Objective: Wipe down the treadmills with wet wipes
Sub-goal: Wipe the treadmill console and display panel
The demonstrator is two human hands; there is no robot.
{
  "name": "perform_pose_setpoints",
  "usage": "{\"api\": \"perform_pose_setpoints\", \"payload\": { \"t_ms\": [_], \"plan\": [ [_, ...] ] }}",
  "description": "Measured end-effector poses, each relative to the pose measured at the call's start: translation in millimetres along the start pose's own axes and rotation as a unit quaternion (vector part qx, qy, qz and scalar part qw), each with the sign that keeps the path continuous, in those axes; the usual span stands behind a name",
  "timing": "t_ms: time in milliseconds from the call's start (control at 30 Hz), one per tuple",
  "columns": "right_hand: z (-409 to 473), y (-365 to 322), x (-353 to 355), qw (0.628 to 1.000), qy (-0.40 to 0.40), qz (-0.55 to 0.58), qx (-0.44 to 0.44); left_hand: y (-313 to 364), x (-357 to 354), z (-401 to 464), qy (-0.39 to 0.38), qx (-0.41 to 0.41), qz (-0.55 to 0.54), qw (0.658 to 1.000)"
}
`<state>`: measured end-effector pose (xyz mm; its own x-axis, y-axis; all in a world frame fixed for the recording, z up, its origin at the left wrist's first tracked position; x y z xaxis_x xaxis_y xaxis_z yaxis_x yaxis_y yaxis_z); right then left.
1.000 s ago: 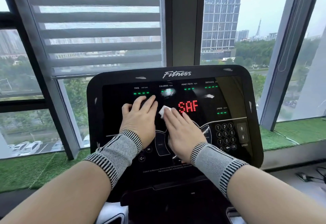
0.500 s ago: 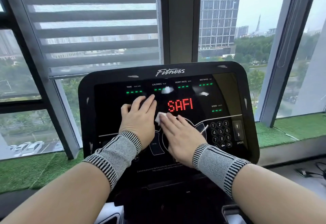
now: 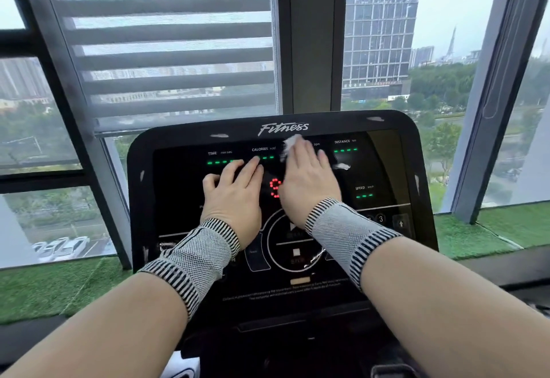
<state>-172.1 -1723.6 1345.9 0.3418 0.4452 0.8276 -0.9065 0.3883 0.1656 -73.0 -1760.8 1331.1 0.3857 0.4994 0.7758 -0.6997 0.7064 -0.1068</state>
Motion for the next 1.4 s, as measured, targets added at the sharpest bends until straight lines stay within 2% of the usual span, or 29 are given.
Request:
{"api": "perform_pose_setpoints", "payload": {
  "t_ms": [67,200,333,367,467,500,600,633,767,867,1000,1100,1233,1333,1400],
  "plan": [
    [-2,7,-4,1.000,-0.005,-0.001,-0.024,-2,-1,-1,0.010,0.004,0.006,1.000],
    [-2,-20,0,0.997,0.009,0.010,0.074,0,1,1,0.002,0.016,0.008,1.000],
    [-2,23,-2,0.997,-0.007,0.029,-0.068,1,0,0,-0.014,0.022,0.019,0.999],
    [-3,20,-3,0.998,-0.014,0.026,-0.061,0,2,0,-0.011,0.024,0.017,0.999],
    [-6,-11,-1,0.999,0.002,0.022,0.046,1,1,0,-0.016,0.039,0.017,0.999],
    [-5,-11,-1,0.999,0.008,0.023,0.048,2,1,0,-0.019,0.041,0.018,0.999],
    [-6,22,-3,0.996,0.005,0.054,-0.070,4,3,-1,-0.016,0.037,0.019,0.999],
    [-10,24,-5,0.996,0.000,0.055,-0.070,5,4,-2,-0.015,0.038,0.017,0.999],
    [-25,-10,-9,0.996,0.008,0.011,0.093,7,5,-1,0.006,0.037,0.010,0.999],
    [-21,2,-6,0.999,0.009,0.024,0.041,14,3,-5,0.035,0.007,0.005,0.999],
    [-35,-14,-17,0.992,-0.004,-0.018,0.124,22,-1,-9,0.031,-0.023,-0.004,0.999],
    [-45,6,-19,0.999,-0.016,0.012,0.046,22,-4,-13,0.020,-0.031,-0.004,0.999],
    [-67,-9,-30,0.995,-0.037,0.008,0.090,22,-8,-17,0.000,-0.040,-0.003,0.999],
    [-67,8,-31,0.998,-0.042,0.051,-0.015,26,-9,-22,-0.008,-0.054,-0.010,0.998],
    [-71,-5,-33,0.998,-0.048,0.036,0.013,27,-12,-25,-0.019,-0.059,-0.013,0.998]
  ]
}}
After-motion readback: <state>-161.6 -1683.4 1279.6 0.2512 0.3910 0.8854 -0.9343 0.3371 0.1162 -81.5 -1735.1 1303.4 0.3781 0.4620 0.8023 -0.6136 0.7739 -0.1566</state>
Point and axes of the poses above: each hand's wrist, its own z-axis towards the middle knuckle, its own x-axis out of the back of the hand, y = z × x, the point moved 9 cm from there along z, towards the middle knuckle, and after that the axes turned 7 degrees about -z, right-handed, at the moved point
